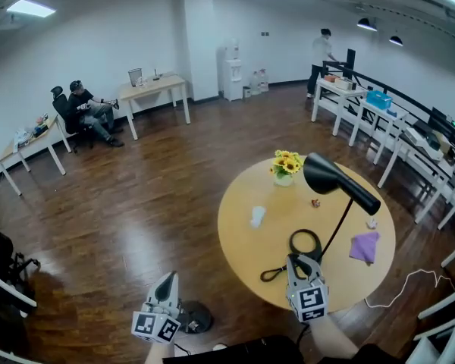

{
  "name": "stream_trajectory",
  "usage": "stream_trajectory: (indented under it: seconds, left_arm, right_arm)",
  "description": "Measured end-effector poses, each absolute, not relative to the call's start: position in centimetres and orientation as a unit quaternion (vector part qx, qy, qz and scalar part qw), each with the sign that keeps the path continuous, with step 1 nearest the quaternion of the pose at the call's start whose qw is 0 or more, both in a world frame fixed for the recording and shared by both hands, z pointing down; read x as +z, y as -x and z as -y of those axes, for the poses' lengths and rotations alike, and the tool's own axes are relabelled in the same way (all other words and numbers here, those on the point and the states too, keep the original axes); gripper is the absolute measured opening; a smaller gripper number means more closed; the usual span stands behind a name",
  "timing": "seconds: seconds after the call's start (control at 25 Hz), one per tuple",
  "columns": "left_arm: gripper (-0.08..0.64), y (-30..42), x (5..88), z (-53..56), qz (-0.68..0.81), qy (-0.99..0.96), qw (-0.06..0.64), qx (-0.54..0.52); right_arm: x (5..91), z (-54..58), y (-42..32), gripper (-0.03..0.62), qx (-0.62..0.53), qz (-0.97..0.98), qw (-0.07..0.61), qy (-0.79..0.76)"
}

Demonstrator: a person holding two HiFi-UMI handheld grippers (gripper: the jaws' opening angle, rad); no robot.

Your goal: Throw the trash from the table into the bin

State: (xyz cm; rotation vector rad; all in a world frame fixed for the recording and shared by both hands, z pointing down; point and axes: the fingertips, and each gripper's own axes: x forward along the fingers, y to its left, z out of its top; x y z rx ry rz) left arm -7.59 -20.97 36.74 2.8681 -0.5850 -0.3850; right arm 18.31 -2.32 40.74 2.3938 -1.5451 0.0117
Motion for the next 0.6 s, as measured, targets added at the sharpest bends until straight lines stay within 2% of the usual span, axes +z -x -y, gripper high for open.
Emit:
stream_trajectory:
  seconds: [0.16,0.24,0.44,0.6]
  left_arm:
    - [0.001,10.0,36.7,24.3,0.214,-0.963,0.094,-0.136]
    - [0.001,10.5,37.1,25.3,0.217,-0.962,0.095,-0.133]
    - [0.001,11.0,38.5,27.4,0.237,-0.958,0.105,-0.124]
    - [0.001,10.6,40.6,29.7,0.26,-0.955,0.106,-0.098]
  right_arm:
    - [40.8,6.2,-17.9,0.002,0.061,0.535,0.051,-0.841]
    - [41.8,7.0,-18.1,0.002,0.092,0.528,0.025,-0.844]
    - [44.0,8.5,-18.0,0.003,0.052,0.518,0.129,-0.844]
    - [45.6,11.8,-18.8,0.003,0.053,0.531,0.141,-0.834]
